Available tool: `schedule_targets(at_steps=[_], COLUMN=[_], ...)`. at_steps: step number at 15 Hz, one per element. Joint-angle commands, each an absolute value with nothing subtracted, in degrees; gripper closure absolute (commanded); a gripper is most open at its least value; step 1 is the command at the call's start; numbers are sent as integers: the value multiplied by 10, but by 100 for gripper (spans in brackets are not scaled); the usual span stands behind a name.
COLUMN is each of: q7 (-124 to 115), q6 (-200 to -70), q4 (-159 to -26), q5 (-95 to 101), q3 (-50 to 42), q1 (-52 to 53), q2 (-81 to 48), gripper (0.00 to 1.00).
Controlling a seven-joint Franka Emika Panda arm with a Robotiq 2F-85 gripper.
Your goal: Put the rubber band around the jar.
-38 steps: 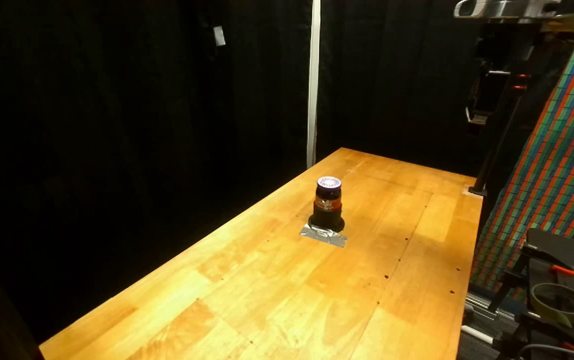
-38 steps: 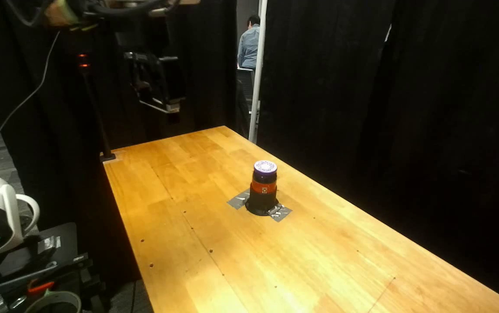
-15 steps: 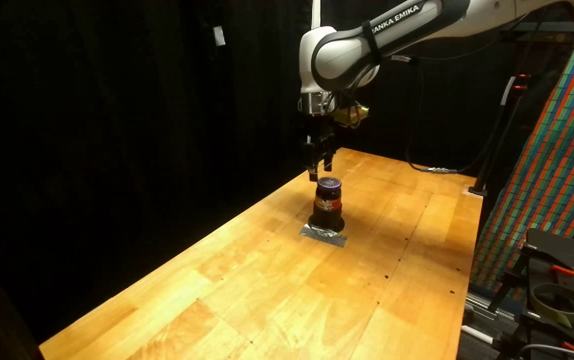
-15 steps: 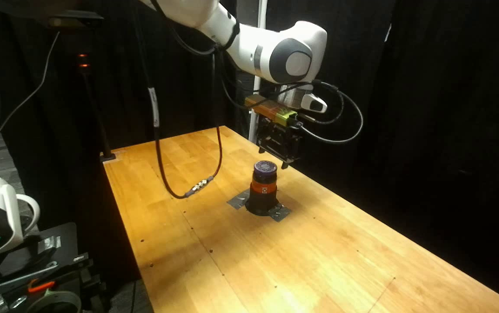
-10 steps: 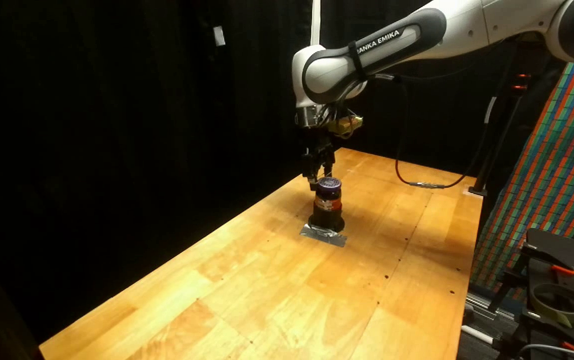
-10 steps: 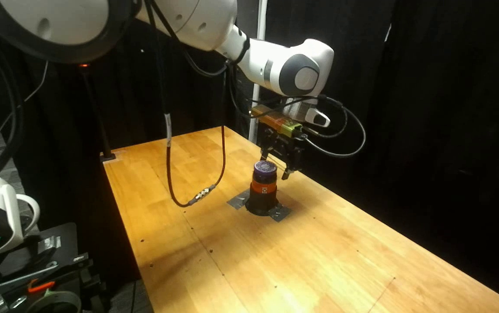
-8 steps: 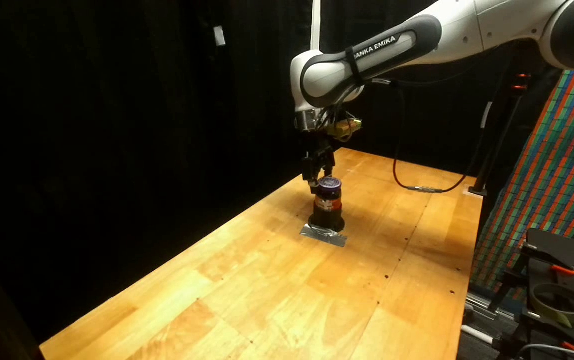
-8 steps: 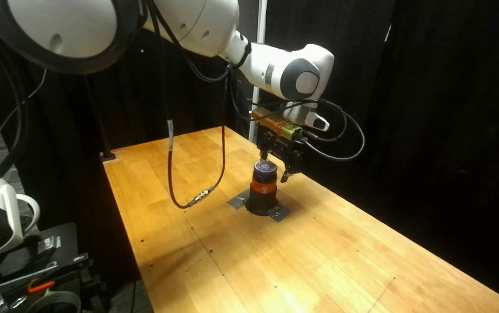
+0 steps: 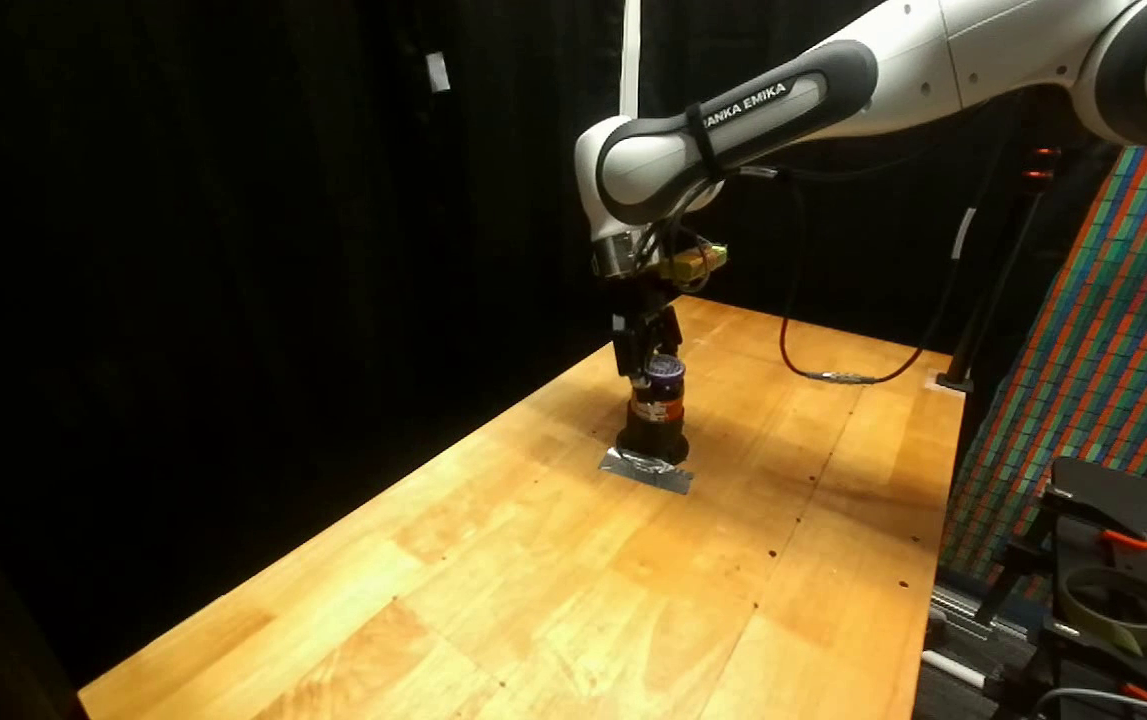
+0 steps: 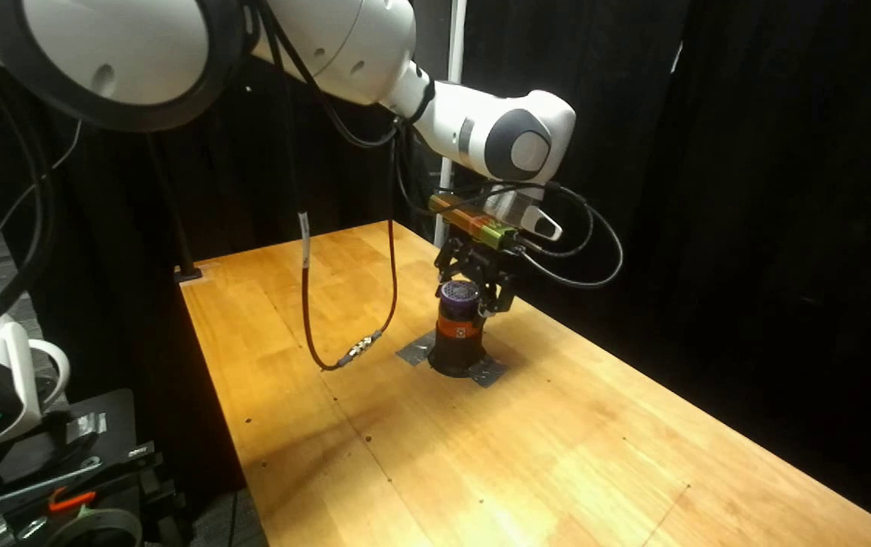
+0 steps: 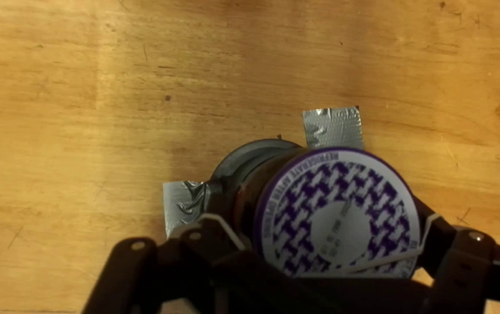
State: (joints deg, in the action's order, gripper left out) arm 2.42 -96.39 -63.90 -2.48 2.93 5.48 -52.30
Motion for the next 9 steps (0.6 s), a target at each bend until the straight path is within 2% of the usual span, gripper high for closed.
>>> schedule_targets(at_steps=[1, 9], q7=[18, 19], q6=[-1014, -1157], q4=[-771, -977], q5=[-16, -14], q3=[29, 32], q1=[57, 55], q2=[-439, -318], gripper=[0, 0])
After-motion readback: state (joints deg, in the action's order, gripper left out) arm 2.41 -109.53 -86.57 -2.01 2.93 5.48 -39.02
